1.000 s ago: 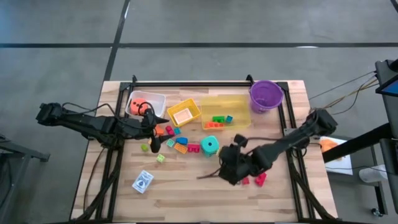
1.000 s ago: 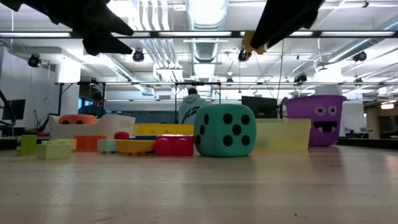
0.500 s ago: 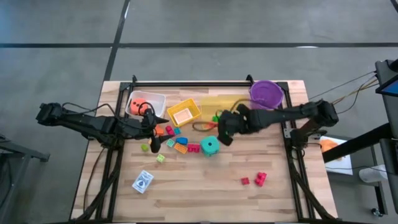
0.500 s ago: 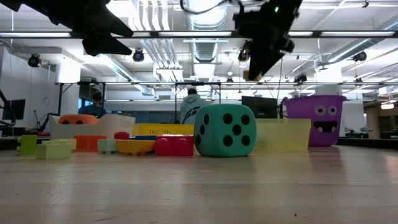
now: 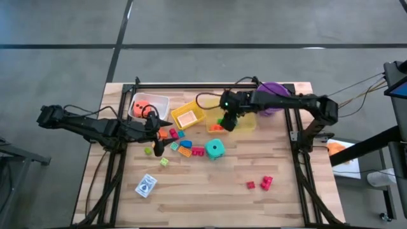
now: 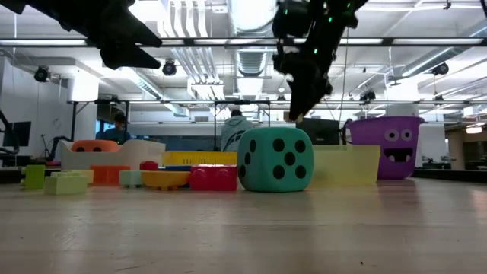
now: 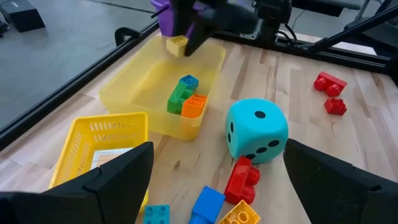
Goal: Pick & Place Toys
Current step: Put the yellow game piece into the yellow bin
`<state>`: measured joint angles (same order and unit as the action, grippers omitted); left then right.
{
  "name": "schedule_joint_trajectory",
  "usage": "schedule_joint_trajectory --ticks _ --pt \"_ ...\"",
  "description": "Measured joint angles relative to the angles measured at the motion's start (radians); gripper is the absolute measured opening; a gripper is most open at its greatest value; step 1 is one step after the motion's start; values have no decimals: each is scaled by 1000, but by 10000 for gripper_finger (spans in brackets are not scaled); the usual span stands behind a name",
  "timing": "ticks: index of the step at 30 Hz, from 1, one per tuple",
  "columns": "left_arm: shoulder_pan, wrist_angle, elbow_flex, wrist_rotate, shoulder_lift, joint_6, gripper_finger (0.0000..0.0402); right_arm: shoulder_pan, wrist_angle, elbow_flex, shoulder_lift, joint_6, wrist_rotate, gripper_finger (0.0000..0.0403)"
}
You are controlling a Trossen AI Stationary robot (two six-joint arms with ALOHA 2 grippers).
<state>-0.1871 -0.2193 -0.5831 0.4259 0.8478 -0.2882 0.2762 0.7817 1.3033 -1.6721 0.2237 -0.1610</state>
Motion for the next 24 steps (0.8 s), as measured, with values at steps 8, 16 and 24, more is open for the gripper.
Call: schedule_joint_trajectory --ticks 8,16,24 --pt "0 -29 0 0 0 0 358 30 185 -5 -119 159 -1 131" --pt "0 -29 0 0 0 0 358 14 212 -29 -128 184 1 131" --pt "0 -29 0 0 0 0 359 35 194 -79 -128 148 55 131"
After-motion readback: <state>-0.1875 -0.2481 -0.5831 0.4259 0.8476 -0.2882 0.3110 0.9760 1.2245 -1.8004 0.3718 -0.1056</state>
